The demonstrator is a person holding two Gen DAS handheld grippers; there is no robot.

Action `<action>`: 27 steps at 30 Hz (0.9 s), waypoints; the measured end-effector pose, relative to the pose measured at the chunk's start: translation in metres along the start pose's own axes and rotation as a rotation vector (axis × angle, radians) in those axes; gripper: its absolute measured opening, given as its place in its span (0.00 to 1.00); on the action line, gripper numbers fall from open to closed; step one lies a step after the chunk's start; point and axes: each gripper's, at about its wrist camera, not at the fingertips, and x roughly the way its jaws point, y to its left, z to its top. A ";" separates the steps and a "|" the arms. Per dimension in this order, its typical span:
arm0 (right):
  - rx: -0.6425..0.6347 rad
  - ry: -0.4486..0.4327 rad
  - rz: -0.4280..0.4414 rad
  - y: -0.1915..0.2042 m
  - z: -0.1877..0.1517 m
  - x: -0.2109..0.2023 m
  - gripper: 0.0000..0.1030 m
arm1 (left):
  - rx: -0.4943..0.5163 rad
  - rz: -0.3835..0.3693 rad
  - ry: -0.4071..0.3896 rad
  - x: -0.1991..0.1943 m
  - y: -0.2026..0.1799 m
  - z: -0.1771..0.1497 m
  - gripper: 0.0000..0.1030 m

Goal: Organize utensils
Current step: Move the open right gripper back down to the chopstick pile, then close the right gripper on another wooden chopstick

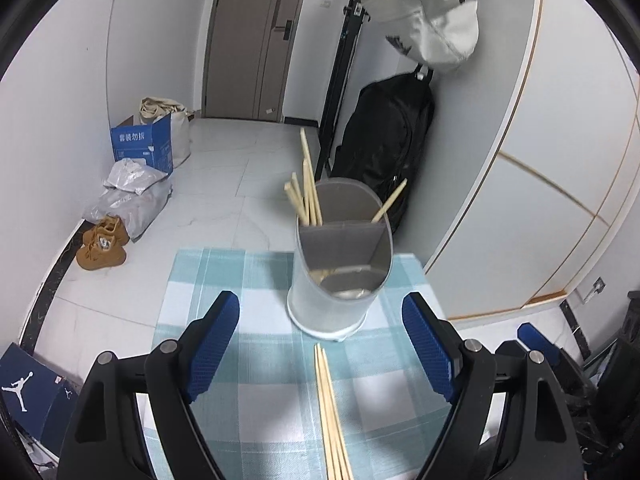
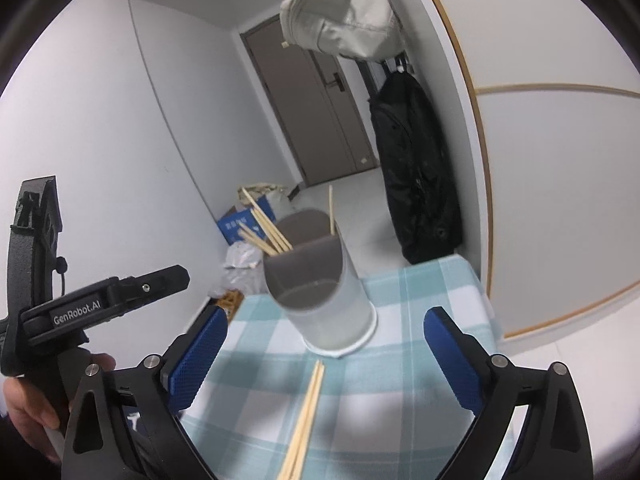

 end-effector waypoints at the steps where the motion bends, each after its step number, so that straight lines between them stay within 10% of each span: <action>1: -0.004 0.005 -0.008 0.000 -0.003 0.001 0.97 | -0.002 0.000 0.005 0.002 0.001 -0.003 0.78; 17: 0.012 0.271 -0.015 -0.007 -0.038 0.061 0.87 | -0.044 0.065 0.144 0.059 0.040 -0.040 0.78; 27: -0.064 0.526 -0.051 0.002 -0.069 0.121 0.51 | -0.140 0.097 0.225 0.080 0.077 -0.039 0.78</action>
